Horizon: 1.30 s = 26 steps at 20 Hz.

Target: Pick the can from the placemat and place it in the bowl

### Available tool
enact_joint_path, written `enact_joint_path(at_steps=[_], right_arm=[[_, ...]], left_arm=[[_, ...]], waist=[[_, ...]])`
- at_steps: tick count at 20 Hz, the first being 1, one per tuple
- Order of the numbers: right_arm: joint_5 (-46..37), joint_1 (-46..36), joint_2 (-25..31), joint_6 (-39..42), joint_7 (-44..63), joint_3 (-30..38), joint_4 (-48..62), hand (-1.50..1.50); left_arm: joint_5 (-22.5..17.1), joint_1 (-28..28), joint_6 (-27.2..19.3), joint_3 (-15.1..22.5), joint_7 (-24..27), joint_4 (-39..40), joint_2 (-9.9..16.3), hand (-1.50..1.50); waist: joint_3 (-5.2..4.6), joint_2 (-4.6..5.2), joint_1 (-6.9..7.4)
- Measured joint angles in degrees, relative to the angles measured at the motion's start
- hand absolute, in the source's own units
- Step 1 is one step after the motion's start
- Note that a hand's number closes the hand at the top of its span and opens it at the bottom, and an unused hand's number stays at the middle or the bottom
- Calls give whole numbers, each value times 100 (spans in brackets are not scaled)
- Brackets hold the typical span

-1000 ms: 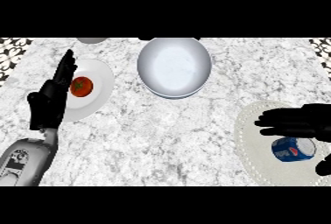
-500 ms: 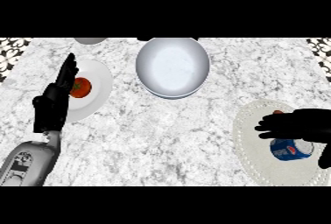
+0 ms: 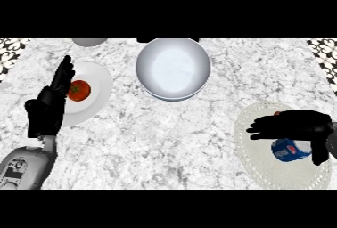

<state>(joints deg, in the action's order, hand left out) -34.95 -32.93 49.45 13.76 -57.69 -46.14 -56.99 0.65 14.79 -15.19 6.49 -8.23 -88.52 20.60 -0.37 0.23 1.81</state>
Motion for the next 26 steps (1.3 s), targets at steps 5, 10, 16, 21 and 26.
enact_joint_path(at_steps=[5,10,16,21,26], right_arm=[[-265,-118,-137,-285,-182,-176,216,150],[-261,-79,-177,-537,-335,-195,287,150],[-27,-53,-155,-655,-463,-184,204,150],[256,44,-1078,-360,799,-176,-224,150],[479,216,-2451,-419,2455,-77,-382,150]], left_arm=[[27,-54,40,-44,-59,-80,6,0],[89,-66,13,-61,-120,-129,-28,0],[152,-28,-8,-48,-212,-149,-98,0],[152,-131,27,-96,-213,-211,-41,0],[160,-155,42,-108,-245,-168,-10,0]], waist=[[-59,-44,-46],[-79,-61,-78],[-58,-53,-103],[-92,-120,-136],[-47,-173,-192]])
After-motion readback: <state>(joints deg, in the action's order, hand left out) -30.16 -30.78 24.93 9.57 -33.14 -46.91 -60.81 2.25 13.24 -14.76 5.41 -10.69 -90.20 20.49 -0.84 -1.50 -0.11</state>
